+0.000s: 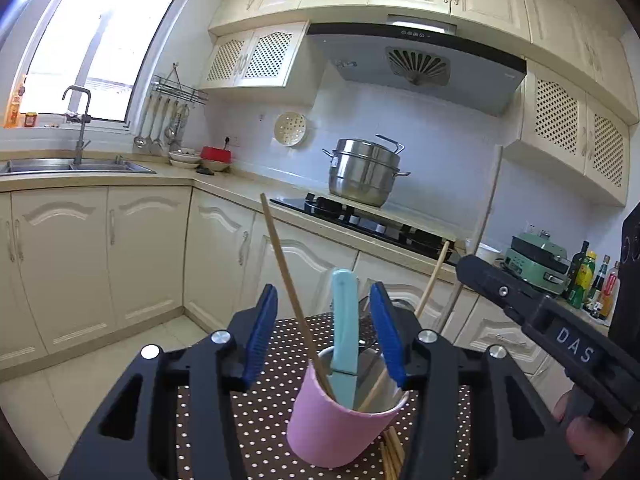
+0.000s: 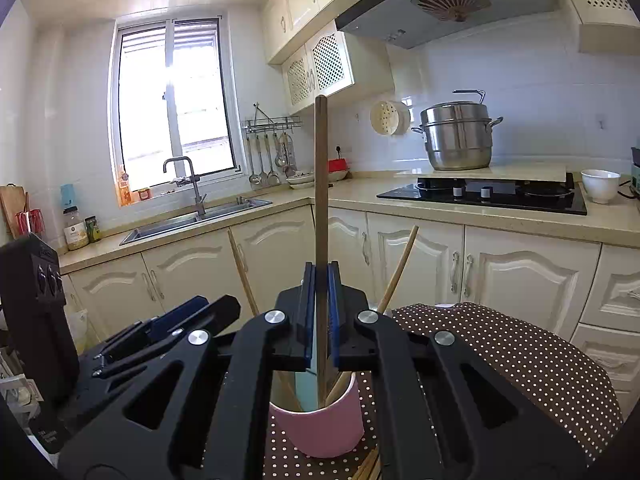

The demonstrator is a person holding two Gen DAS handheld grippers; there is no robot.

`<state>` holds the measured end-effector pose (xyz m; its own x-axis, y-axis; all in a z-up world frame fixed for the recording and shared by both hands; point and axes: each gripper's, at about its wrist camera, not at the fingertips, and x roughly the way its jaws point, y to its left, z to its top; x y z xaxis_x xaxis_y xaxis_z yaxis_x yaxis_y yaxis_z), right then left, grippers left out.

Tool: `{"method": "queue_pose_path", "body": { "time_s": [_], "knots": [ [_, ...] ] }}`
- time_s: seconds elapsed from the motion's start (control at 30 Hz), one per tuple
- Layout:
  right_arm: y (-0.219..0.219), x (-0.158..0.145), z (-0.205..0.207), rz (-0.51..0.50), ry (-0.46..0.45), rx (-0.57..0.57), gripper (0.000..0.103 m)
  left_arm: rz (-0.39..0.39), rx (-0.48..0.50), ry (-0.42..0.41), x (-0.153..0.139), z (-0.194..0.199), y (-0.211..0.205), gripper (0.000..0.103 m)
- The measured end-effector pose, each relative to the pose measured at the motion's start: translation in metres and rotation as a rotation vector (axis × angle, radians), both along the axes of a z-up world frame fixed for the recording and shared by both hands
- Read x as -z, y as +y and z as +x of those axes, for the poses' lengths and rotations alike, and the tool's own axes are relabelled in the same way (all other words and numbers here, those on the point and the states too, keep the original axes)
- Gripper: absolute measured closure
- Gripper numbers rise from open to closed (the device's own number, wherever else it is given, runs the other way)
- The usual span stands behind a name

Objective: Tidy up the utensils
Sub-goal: 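Lower the chopsticks into the pink cup and open both tools, then move both open tools back down to the chopstick pile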

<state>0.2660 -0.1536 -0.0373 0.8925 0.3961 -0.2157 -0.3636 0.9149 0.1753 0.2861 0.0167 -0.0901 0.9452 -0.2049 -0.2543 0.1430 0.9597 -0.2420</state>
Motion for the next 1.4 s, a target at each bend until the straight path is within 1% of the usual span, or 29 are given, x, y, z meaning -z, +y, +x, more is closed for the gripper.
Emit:
{"method": "queue_pose_path", "body": {
  "time_s": [0.17, 0.4, 0.6, 0.8, 1.1, 1.13, 1.17, 1.23, 1.3, 1.4],
  "knots": [
    [0.003, 0.002, -0.006, -0.020, 0.011, 0.006, 0.096, 0.080, -0.107, 0.049, -0.006, -0.009, 0.006, 0.051],
    [0.007, 0.005, -0.011, -0.046, 0.029, 0.017, 0.096, 0.132, -0.151, 0.062, -0.016, -0.027, 0.014, 0.050],
    [0.009, 0.014, -0.009, -0.063, 0.065, 0.022, 0.096, 0.134, -0.159, 0.070, -0.021, -0.037, 0.020, 0.050],
    [0.011, 0.029, -0.005, -0.091, 0.102, 0.033, 0.096, 0.147, -0.160, 0.075, -0.023, -0.043, 0.021, 0.050],
    [0.009, 0.027, -0.011, -0.074, 0.120, 0.033, 0.095, 0.138, -0.146, 0.072, -0.027, -0.053, 0.024, 0.048],
    [0.010, 0.026, -0.012, -0.075, 0.122, 0.032, 0.092, 0.138, -0.146, 0.071, -0.028, -0.054, 0.024, 0.048],
    [0.011, 0.026, -0.014, -0.077, 0.121, 0.034, 0.086, 0.137, -0.143, 0.069, -0.028, -0.055, 0.024, 0.047],
    [0.011, 0.023, -0.021, -0.077, 0.094, 0.045, 0.046, 0.137, -0.141, 0.071, -0.029, -0.057, 0.023, 0.047],
    [0.011, 0.020, -0.025, -0.074, 0.092, 0.037, 0.046, 0.132, -0.138, 0.074, -0.030, -0.059, 0.024, 0.046],
    [0.012, 0.016, -0.033, -0.081, 0.080, 0.035, 0.046, 0.131, -0.138, 0.080, -0.030, -0.062, 0.022, 0.039]
  ]
}}
